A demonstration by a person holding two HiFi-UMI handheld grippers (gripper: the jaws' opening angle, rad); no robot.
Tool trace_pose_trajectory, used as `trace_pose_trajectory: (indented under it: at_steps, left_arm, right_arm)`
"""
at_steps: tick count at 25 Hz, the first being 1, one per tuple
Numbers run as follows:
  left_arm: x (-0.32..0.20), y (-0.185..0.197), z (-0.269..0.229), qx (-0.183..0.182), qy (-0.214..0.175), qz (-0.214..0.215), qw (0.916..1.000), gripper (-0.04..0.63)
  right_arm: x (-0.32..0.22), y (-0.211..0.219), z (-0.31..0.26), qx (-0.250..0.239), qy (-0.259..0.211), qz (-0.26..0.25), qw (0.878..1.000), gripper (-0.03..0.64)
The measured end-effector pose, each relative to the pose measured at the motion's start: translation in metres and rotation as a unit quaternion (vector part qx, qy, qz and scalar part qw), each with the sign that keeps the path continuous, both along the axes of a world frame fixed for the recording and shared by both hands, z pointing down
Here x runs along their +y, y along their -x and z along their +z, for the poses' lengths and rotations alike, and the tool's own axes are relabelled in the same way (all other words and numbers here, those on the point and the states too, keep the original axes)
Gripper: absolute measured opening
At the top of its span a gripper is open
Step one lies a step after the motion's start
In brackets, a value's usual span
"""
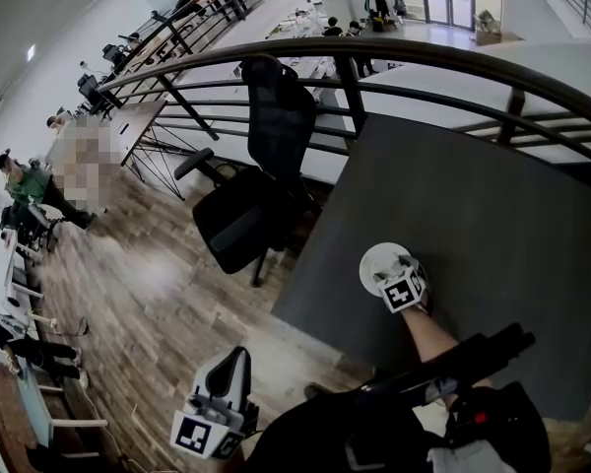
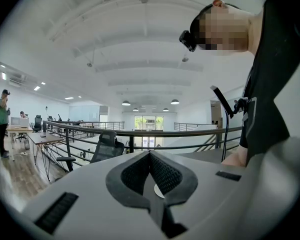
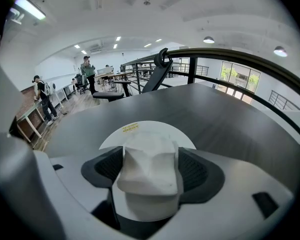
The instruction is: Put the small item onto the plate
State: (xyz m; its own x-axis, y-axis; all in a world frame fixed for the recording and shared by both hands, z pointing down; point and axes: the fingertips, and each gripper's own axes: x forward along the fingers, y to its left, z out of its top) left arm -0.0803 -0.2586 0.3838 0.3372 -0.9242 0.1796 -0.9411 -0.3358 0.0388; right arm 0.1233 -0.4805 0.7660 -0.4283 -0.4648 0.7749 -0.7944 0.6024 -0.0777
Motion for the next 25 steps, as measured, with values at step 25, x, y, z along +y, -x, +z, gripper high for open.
trace_pose_trajectory:
  at_steps: [25]
  left_arm:
    - [-0.001,0.034,0.025,0.039,-0.034,0.102,0.9934,0.005]
  right_arm:
    - [0.03,0.04,-0.153,-0.177,-0.164,0.085,0.967,0.185]
